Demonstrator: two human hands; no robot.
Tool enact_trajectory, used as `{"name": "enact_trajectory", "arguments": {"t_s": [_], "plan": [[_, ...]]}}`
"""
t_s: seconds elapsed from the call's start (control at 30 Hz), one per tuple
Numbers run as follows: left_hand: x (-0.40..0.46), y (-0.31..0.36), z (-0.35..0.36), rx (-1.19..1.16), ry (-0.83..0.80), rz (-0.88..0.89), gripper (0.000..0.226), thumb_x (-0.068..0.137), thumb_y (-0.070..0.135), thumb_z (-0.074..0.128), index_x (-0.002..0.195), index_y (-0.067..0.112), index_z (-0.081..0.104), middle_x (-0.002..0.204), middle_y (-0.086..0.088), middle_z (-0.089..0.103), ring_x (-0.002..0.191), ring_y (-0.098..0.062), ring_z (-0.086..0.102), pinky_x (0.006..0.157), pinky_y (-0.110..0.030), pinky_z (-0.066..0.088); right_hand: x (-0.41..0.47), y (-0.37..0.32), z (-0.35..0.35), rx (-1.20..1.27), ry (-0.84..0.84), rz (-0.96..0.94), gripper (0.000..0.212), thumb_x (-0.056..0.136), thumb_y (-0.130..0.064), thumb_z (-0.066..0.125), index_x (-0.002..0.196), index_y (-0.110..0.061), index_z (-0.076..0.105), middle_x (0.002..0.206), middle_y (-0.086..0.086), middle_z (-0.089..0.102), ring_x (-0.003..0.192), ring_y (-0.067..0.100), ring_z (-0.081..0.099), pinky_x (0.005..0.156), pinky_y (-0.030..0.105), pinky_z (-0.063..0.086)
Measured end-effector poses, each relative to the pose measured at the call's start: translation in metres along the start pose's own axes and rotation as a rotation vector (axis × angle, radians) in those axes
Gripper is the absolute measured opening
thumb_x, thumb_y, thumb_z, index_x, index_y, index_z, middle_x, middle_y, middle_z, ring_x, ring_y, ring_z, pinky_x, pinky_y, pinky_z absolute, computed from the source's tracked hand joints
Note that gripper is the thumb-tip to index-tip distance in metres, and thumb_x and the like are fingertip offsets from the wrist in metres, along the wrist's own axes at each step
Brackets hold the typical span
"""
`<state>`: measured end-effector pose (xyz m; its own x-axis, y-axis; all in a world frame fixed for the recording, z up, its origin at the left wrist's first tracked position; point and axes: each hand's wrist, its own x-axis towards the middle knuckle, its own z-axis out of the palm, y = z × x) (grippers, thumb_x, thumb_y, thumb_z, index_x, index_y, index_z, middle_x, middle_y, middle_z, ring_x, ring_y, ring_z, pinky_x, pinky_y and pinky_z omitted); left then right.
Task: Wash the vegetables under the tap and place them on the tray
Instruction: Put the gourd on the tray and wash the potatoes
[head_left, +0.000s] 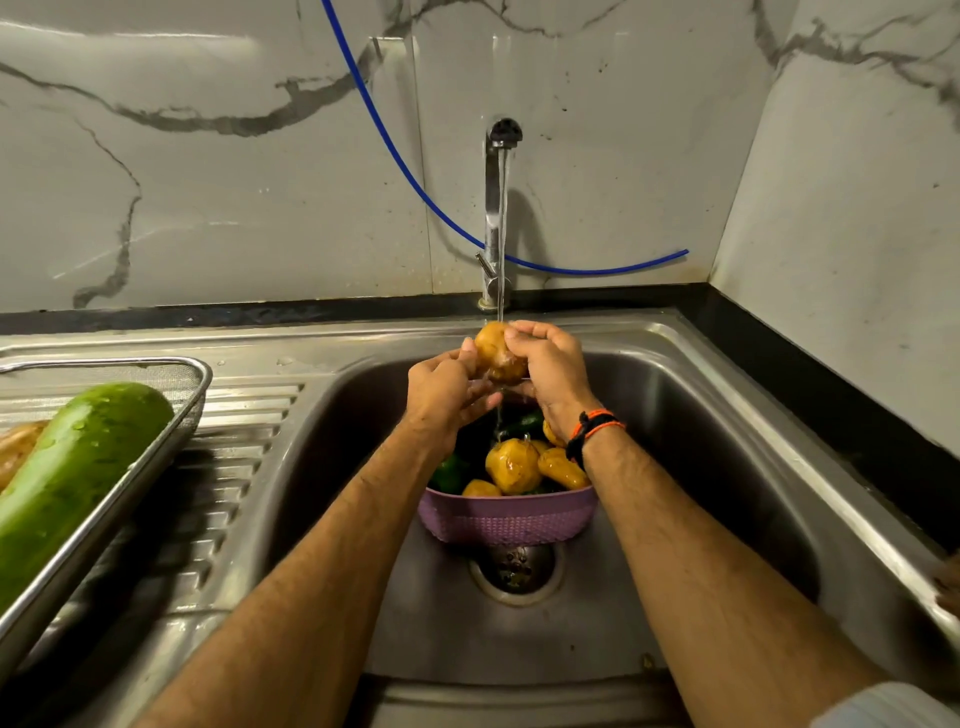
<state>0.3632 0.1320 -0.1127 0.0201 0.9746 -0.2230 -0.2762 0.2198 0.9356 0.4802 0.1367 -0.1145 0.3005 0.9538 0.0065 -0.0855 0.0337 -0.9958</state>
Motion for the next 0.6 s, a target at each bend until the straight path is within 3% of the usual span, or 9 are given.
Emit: {"name": "enact_trajectory", "arguments": {"t_s": [0.1,0.23,0.37,0.5,0.6], "plan": [[-0.002,-0.001,0.002,0.036,-0.027,0.002,0.019,0.102,0.025,0.054,0.105,0.011,0.066,0.106,-0.010,0.068,0.103,-0.022,0.066,0.086,-0.039,0.059,0.000,0.000,0.005,0.039,-0.012,0.009,0.011,0.096,-0.017,0.055,0.099,-0.021,0.065,0.117,0.011,0.064,0.112,0.030,0.061,0.099,0.053,0.050],[-0.006,-0.002,0.004,-0.023,-0.113,-0.003,0.028,0.100,0.018,0.056,0.121,0.001,0.062,0.109,-0.013,0.070,0.101,-0.022,0.069,0.088,-0.038,0.059,-0.004,-0.002,0.015,-0.006,0.001,0.014,0.029,0.101,-0.022,0.043,0.118,-0.014,0.065,0.123,0.013,0.061,0.114,0.029,0.058,0.102,0.050,0.048],[-0.009,-0.002,0.006,-0.055,-0.131,0.005,0.024,0.101,0.011,0.054,0.122,0.002,0.062,0.107,-0.012,0.069,0.100,-0.023,0.067,0.080,-0.034,0.060,-0.011,-0.008,0.021,-0.048,-0.026,0.033,0.026,0.103,-0.031,0.040,0.101,-0.023,0.065,0.110,0.009,0.061,0.105,0.025,0.058,0.096,0.044,0.051],[-0.011,-0.005,0.006,-0.059,-0.147,0.080,0.025,0.100,0.002,0.049,0.121,0.006,0.063,0.103,-0.011,0.070,0.093,-0.021,0.068,0.081,-0.034,0.060,-0.014,-0.004,0.028,-0.170,-0.020,-0.057,0.036,0.104,-0.040,0.037,0.120,-0.021,0.063,0.105,0.000,0.054,0.099,0.017,0.052,0.083,0.033,0.045],[-0.011,-0.007,0.005,0.038,-0.126,0.169,0.035,0.097,-0.005,0.050,0.129,0.007,0.061,0.106,-0.010,0.071,0.099,-0.023,0.069,0.086,-0.039,0.060,-0.010,-0.007,0.033,-0.211,0.030,-0.006,0.026,0.100,-0.037,0.044,0.099,-0.021,0.065,0.093,0.004,0.059,0.093,0.021,0.057,0.085,0.038,0.050]]}}
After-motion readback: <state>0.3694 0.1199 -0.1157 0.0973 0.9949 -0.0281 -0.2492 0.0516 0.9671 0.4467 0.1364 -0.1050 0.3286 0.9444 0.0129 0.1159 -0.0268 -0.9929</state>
